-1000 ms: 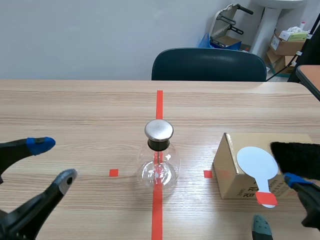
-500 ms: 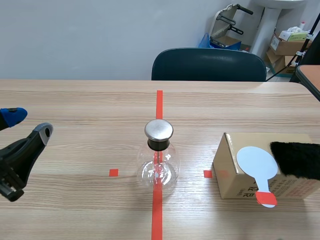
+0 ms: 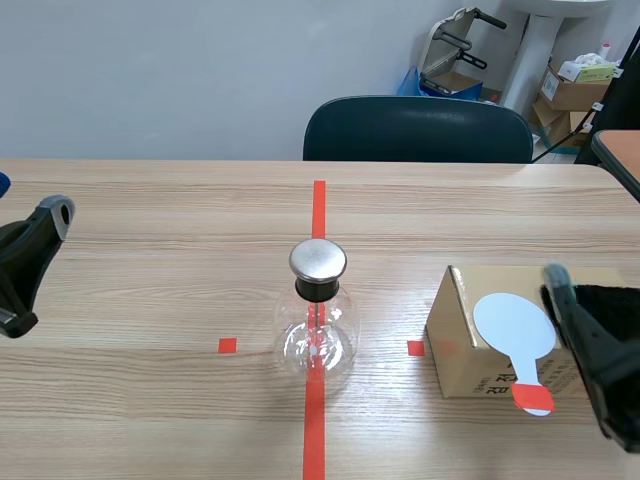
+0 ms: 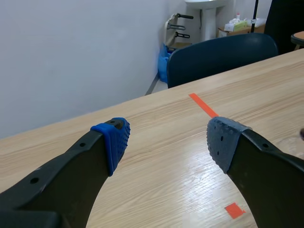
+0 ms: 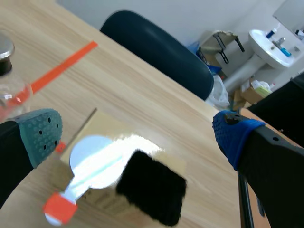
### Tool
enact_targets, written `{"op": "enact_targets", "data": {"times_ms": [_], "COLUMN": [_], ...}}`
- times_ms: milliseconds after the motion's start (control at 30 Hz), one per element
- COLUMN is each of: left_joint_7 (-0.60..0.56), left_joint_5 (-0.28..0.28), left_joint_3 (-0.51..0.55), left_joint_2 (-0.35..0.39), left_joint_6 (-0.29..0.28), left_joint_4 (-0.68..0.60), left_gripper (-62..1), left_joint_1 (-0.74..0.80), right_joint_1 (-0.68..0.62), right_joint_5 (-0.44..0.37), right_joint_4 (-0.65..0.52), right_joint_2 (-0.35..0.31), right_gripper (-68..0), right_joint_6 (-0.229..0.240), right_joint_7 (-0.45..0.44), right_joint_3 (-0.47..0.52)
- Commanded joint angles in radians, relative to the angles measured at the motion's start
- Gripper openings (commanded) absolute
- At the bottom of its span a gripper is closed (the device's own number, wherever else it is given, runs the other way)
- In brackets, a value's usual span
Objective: Do the electroscope experiment
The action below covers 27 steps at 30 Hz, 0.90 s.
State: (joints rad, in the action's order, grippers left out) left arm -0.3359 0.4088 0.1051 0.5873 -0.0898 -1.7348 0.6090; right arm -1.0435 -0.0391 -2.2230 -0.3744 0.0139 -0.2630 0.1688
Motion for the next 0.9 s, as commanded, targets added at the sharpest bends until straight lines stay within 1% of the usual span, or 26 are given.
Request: {"op": "enact_targets", "data": {"times_ms": [0, 133, 200, 267, 333, 400, 467, 567, 633, 733, 867], "left_joint_7": [-0.003, -0.003, -0.003, -0.004, -0.004, -0.012, -0.021, -0.052, -0.089, -0.138, -0.139], "left_joint_5": [0.004, -0.021, -0.029, -0.035, -0.036, -0.036, -0.036, -0.035, -0.035, -0.035, -0.031], "left_joint_3": [0.011, 0.039, 0.046, 0.046, 0.046, 0.047, 0.048, 0.053, 0.055, 0.054, 0.054], "left_joint_2": [0.006, 0.006, 0.006, 0.006, 0.006, 0.006, 0.006, 0.006, 0.006, 0.006, 0.006], "left_joint_6": [-0.002, 0.002, 0.001, 0.002, 0.002, 0.002, 0.002, 0.001, 0.001, -0.004, -0.008], "left_joint_4": [-0.043, -0.09, -0.106, -0.12, -0.127, -0.127, -0.127, -0.129, -0.138, -0.157, -0.167], "left_gripper": [-23.4, -23.4, -23.4, -23.4, -23.4, -23.4, -23.4, -23.4, -23.4, -23.4, -23.4], "left_joint_1": [0.039, 0.122, 0.163, 0.198, 0.232, 0.257, 0.276, 0.311, 0.337, 0.362, 0.369], "right_joint_1": [0.046, 0.143, 0.193, 0.235, 0.272, 0.304, 0.327, 0.348, 0.348, 0.348, 0.348], "right_joint_5": [-0.016, -0.059, -0.087, -0.1, -0.104, -0.104, -0.103, -0.101, -0.097, -0.097, -0.097], "right_joint_4": [-0.01, -0.023, -0.022, -0.022, -0.022, -0.022, -0.021, -0.014, -0.008, -0.008, -0.002], "right_joint_2": [0.001, 0.005, 0.015, 0.03, 0.048, 0.069, 0.076, 0.076, 0.076, 0.076, 0.076], "right_gripper": [0.4, 0.4, 0.4, 0.4, 0.4, 0.4, 0.4, 0.4, 0.4, 0.4, 0.4], "right_joint_6": [0.031, 0.152, 0.195, 0.241, 0.291, 0.325, 0.334, 0.377, 0.378, 0.378, 0.377], "right_joint_7": [0.026, 0.15, 0.198, 0.217, 0.216, 0.216, 0.214, 0.2, 0.166, 0.167, 0.169], "right_joint_3": [-0.002, -0.003, -0.005, -0.006, -0.006, -0.009, -0.024, -0.048, -0.063, -0.085, -0.108]}}
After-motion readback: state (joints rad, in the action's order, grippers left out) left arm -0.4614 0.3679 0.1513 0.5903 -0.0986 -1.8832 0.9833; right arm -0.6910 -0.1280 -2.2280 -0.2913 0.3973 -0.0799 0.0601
